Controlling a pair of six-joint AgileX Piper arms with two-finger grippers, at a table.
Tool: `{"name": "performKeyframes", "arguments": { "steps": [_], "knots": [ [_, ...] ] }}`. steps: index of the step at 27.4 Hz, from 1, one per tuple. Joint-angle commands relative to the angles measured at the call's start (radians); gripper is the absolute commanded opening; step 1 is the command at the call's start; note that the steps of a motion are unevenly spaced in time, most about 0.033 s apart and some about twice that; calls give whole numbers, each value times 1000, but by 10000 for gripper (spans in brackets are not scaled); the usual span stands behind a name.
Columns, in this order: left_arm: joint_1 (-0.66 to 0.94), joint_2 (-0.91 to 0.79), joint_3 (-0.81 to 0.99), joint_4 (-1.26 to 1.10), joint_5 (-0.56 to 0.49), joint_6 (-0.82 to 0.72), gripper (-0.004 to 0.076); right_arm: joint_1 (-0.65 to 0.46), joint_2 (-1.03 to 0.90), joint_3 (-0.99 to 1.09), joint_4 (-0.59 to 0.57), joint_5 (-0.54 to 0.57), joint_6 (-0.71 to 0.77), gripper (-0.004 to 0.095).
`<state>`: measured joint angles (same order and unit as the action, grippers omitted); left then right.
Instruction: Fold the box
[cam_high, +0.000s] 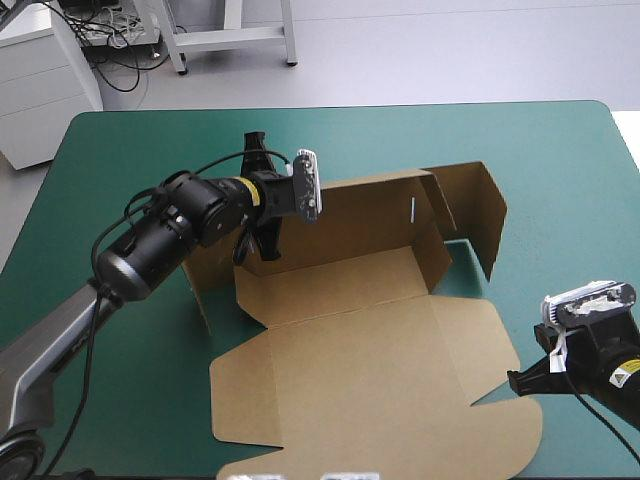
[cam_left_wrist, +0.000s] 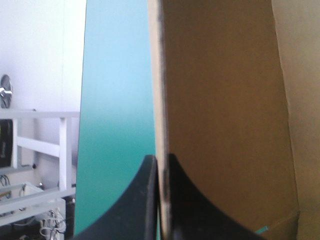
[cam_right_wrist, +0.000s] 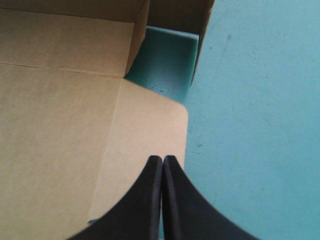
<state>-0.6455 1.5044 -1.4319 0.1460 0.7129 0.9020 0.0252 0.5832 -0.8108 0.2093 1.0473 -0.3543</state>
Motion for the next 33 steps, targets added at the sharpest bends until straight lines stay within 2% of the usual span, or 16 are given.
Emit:
{"name": "performKeyframes", "arguments": {
  "steps": [1, 5, 10, 22, 26, 33],
  "knots": [
    [-40, -123, 100, 3, -181, 18, -32, -7, 3, -46, 3, -61, 8, -23],
    [-80, -212, 233, 50, -300, 8, -32, -7, 3, -68, 3, -65, 21, -23],
    [-88, -267, 337, 153, -374, -94, -32, -7, 3, -72, 1, -92, 52, -23],
    [-88, -282, 434, 429, -387, -366, -32, -7, 5, -72, 1, -141, 79, -23],
    [-88, -282, 435, 477, -375, -414, -32, -7, 17, -84, 13, -162, 82, -23],
    [-88, -282, 512, 573, -388, -494, -32, -7, 183, -321, 11, -160, 78, -23]
  ]
}}
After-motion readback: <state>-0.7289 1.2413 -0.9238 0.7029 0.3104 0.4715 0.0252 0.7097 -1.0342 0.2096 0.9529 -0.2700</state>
